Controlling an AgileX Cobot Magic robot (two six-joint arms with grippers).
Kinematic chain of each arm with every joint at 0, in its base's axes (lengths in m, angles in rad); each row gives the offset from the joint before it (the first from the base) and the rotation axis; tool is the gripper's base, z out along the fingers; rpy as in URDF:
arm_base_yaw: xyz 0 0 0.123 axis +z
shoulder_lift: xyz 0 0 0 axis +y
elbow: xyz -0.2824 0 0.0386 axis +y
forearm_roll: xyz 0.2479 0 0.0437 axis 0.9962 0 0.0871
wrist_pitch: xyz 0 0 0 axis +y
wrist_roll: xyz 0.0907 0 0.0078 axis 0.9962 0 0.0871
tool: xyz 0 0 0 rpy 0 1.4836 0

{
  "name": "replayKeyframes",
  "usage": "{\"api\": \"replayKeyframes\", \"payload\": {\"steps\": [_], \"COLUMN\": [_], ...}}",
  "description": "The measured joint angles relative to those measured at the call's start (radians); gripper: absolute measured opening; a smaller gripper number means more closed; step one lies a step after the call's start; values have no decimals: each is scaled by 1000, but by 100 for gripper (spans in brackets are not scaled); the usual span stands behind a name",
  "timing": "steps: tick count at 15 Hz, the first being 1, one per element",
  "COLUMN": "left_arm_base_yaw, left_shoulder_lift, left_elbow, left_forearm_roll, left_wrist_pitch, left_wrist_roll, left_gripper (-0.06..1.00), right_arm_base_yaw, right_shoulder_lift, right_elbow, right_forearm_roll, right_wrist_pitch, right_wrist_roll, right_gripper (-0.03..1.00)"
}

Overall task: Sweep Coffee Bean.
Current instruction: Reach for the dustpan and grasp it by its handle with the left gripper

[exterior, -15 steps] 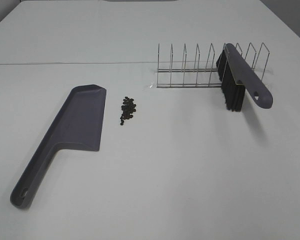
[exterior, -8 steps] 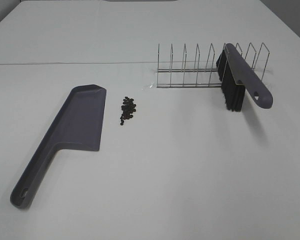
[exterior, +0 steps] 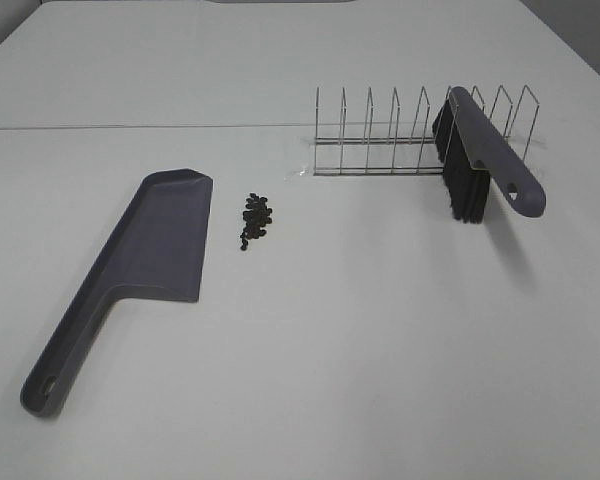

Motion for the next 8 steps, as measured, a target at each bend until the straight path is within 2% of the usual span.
{"api": "replayKeyframes", "payload": {"steps": [8], "left_arm_base_yaw": [0], "left_shoulder_lift": [0], "left_elbow": [0], "left_forearm_roll": [0], "left_wrist_pitch": [0], "left_wrist_roll": [0], "left_gripper": [69], "right_arm_base_yaw": [0], "right_shoulder_lift": [0], "right_elbow": [0], "right_forearm_roll": [0], "right_wrist_pitch": [0], "right_wrist_roll": [0], "right_gripper": [79]}}
